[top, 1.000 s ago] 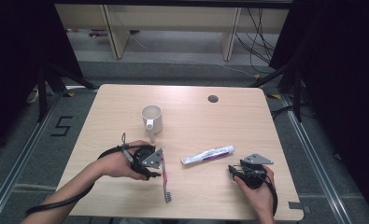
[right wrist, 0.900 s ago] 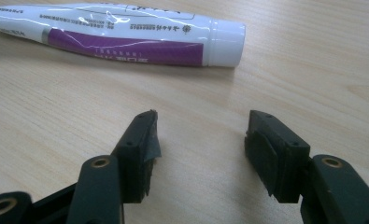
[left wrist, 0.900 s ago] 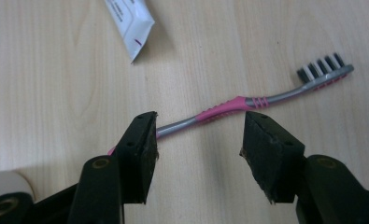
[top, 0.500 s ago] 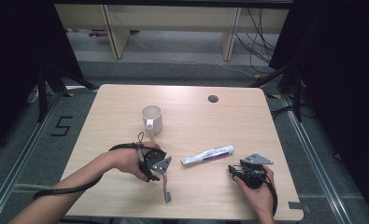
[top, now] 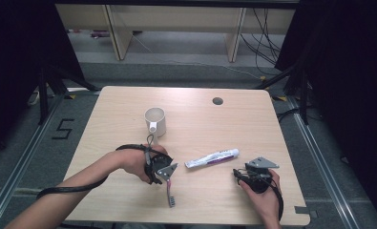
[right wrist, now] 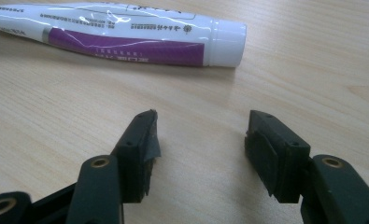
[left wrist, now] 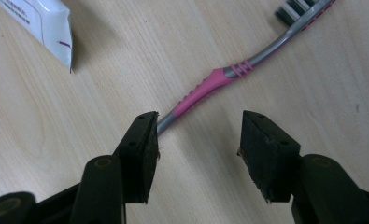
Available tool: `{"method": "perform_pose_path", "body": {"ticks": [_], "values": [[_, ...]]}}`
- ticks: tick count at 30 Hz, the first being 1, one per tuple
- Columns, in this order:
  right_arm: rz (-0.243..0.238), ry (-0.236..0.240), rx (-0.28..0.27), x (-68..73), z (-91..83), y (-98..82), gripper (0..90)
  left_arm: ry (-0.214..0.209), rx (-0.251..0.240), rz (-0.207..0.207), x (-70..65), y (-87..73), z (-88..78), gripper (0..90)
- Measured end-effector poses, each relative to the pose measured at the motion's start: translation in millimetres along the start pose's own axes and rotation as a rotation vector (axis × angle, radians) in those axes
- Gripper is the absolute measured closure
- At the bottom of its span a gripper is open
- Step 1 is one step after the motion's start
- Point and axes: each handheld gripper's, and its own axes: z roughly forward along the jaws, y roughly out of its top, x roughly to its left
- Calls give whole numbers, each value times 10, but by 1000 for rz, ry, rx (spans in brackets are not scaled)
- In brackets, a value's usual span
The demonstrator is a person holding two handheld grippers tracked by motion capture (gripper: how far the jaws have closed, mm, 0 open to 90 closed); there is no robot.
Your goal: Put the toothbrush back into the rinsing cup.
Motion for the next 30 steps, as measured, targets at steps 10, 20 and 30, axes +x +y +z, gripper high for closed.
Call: {"method": "perform_pose_path", "body": {"ticks": [10, 20, 30], "values": [[4, 8, 11, 3, 0, 5, 441, -26, 12, 41, 69, 34, 58, 478], [-17, 0, 5, -11, 1, 11, 441, -53, 15, 91, 107, 94, 93, 476], [-8, 2, 8, -4, 7, 11, 441, -94, 28, 98, 107, 100, 157, 474]]}}
